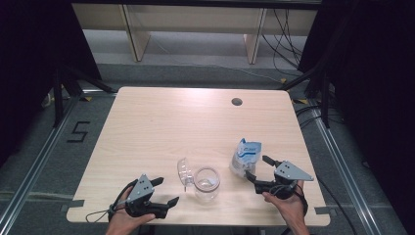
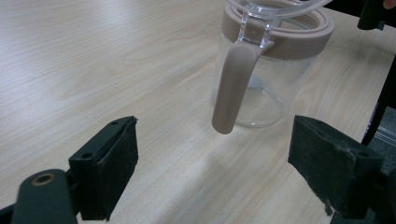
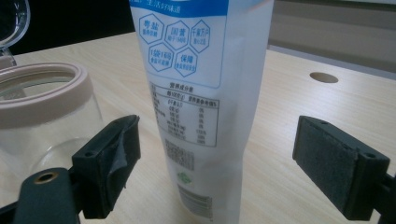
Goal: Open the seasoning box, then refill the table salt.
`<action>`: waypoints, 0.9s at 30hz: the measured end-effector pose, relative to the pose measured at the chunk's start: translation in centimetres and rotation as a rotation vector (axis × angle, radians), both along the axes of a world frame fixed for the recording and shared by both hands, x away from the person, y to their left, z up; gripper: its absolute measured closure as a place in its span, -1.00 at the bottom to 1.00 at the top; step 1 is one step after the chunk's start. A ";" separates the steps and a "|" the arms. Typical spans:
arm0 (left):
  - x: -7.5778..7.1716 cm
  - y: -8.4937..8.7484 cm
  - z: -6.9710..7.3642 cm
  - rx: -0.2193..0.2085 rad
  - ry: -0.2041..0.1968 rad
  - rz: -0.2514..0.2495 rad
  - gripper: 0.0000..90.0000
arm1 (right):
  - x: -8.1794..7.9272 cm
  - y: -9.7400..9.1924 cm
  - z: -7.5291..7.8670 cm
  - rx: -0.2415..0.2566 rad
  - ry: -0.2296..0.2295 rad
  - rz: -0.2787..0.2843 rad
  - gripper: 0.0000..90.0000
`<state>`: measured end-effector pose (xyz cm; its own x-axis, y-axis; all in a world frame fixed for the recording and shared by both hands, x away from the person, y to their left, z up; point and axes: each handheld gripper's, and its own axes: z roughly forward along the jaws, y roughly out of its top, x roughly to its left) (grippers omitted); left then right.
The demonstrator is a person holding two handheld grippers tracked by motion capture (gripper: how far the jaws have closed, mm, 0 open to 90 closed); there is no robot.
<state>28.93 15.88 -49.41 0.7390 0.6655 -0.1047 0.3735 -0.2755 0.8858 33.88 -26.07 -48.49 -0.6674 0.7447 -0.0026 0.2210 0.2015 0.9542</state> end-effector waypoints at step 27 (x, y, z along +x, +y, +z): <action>0.1 -0.1 -0.1 0.009 -0.004 -0.008 -0.66 | 1.1 0.9 -1.0 0.047 0.028 0.015 -0.65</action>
<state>28.98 15.80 -49.49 0.7446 0.6607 -0.0951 0.3675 -0.2868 0.8847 35.03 -25.13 -49.52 -0.6781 0.7332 0.0509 0.2450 0.1602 0.9562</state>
